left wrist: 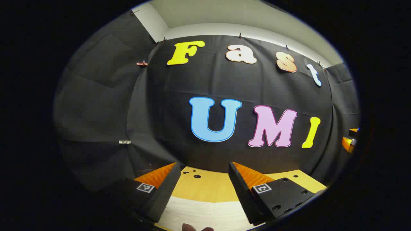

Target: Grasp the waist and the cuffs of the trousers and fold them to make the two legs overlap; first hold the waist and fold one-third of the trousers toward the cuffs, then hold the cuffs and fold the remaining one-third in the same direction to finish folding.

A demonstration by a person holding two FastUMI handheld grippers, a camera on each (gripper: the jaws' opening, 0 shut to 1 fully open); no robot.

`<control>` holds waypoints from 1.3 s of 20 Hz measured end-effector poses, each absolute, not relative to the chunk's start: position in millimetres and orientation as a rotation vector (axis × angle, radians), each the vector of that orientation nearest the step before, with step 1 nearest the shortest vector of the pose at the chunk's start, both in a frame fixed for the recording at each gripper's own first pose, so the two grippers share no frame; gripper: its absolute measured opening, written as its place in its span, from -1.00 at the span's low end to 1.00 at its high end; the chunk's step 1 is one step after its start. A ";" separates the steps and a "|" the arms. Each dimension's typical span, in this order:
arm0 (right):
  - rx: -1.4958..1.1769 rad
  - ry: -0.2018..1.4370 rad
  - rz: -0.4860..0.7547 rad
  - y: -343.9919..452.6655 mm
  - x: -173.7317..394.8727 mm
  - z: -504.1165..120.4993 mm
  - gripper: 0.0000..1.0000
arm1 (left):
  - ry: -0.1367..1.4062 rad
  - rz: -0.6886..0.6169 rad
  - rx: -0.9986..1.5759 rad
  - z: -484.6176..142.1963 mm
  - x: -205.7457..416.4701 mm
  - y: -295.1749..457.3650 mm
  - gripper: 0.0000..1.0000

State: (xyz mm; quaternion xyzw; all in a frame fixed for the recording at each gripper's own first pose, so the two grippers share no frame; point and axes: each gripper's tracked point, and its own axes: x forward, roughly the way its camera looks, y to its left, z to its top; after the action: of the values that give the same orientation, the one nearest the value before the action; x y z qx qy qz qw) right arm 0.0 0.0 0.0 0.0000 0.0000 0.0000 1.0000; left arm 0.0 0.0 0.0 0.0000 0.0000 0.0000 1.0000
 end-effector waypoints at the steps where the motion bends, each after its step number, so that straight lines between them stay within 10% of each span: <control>1: 0.001 0.000 -0.001 0.4 -2.3 0.5 0.93 | 0.001 0.003 0.000 -0.6 -1.1 2.0 0.90; 26: -0.282 0.101 0.004 -17.4 -19.0 -50.3 0.93 | 0.077 -0.069 0.398 -51.7 -12.7 62.6 0.87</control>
State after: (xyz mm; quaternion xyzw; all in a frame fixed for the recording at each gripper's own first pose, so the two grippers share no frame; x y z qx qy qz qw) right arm -19.0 -17.4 -50.3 -0.1403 0.0504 0.0019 0.9888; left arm -12.7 62.6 -51.7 0.1975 0.0380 -0.0341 0.9790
